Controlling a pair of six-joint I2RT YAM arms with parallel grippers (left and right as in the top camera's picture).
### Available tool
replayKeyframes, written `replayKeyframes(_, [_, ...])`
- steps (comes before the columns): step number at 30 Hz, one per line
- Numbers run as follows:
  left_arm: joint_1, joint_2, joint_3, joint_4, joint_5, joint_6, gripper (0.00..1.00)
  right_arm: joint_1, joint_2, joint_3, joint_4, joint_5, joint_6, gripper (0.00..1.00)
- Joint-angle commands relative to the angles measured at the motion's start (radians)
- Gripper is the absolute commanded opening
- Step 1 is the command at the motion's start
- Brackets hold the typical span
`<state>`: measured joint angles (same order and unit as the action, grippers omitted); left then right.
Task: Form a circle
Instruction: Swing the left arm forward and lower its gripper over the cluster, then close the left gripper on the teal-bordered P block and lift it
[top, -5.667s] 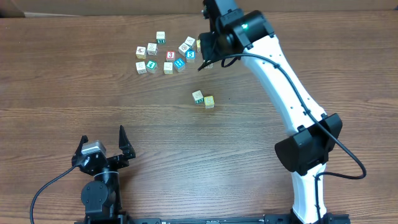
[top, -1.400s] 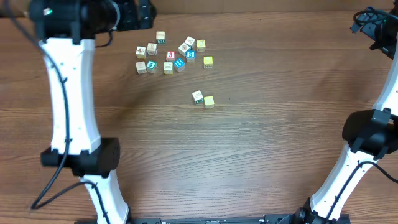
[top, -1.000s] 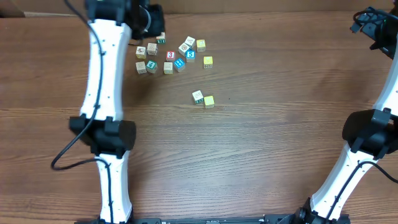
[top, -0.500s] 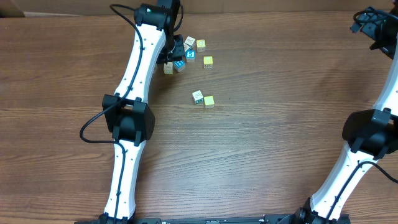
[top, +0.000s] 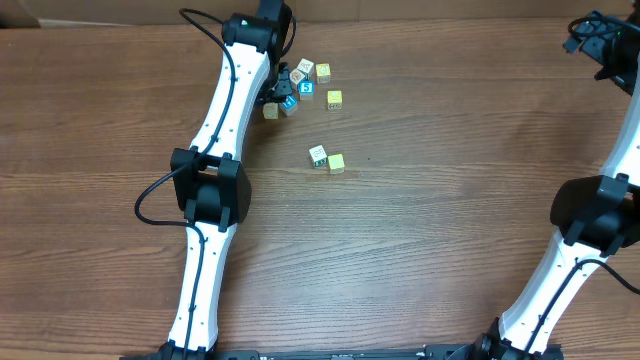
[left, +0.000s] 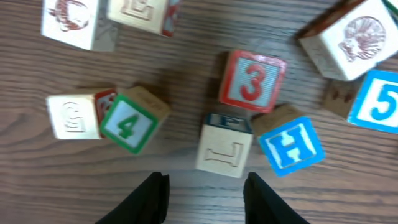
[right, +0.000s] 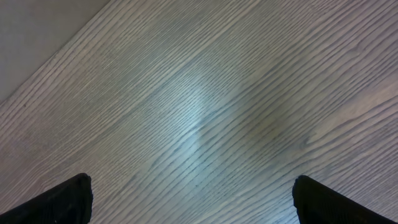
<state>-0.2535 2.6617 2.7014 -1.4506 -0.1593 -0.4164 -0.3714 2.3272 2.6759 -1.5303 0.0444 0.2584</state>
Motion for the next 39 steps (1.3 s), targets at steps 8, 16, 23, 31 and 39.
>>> replayKeyframes(8, [0.006, 0.054, 0.002, 0.032, -0.006, 0.005, 0.56, 0.003, -0.013, 0.013, 0.003, 0.007, 0.0, 1.0])
replayKeyframes(16, [0.006, 0.056, 0.002, 0.036, 0.029, 0.051, 0.56, 0.003, -0.013, 0.013, 0.003, 0.007, 0.0, 1.0])
replayKeyframes(23, [0.006, 0.066, 0.001, 0.029, 0.021, 0.054, 0.47, 0.003, -0.013, 0.013, 0.003, 0.007, 0.0, 1.0])
replayKeyframes(31, [0.006, 0.082, -0.008, 0.049, 0.018, 0.054, 0.45, 0.003, -0.013, 0.013, 0.003, 0.007, 0.0, 1.0])
replayKeyframes(39, [0.006, 0.082, -0.026, 0.061, 0.018, 0.054, 0.43, 0.003, -0.013, 0.013, 0.003, 0.007, 0.0, 1.0])
